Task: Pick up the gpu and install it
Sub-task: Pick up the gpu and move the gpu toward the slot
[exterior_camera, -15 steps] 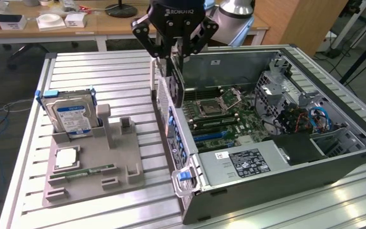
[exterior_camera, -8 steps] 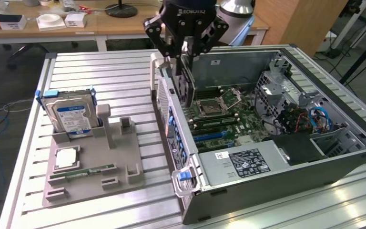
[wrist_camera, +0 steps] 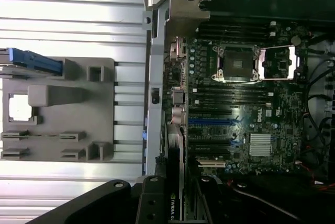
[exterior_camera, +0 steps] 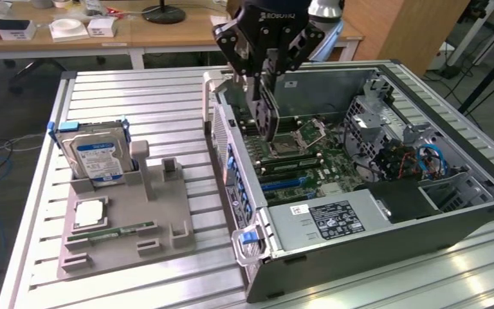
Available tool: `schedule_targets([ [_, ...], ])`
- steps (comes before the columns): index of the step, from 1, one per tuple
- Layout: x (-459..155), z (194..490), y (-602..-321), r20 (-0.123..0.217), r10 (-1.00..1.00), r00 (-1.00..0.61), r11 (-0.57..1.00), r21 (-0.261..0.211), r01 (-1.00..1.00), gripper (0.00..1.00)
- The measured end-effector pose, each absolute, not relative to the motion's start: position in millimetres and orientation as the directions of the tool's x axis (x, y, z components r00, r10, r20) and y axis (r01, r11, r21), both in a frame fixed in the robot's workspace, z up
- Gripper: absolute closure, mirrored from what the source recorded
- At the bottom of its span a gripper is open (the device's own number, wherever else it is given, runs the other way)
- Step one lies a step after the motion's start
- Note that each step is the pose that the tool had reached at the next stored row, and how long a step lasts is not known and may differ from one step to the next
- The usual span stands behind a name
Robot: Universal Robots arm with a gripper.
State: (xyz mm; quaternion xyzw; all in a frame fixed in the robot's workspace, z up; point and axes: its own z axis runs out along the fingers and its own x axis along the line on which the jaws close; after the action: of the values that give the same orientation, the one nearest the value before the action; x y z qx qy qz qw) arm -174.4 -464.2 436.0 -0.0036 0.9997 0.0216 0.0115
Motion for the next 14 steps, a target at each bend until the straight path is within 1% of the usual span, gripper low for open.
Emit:
schedule_targets([
  [14, -139.0, 435.8, -463.8, -0.023, -0.007, -1.000, 0.999, 0.043, -0.007, 0.74],
])
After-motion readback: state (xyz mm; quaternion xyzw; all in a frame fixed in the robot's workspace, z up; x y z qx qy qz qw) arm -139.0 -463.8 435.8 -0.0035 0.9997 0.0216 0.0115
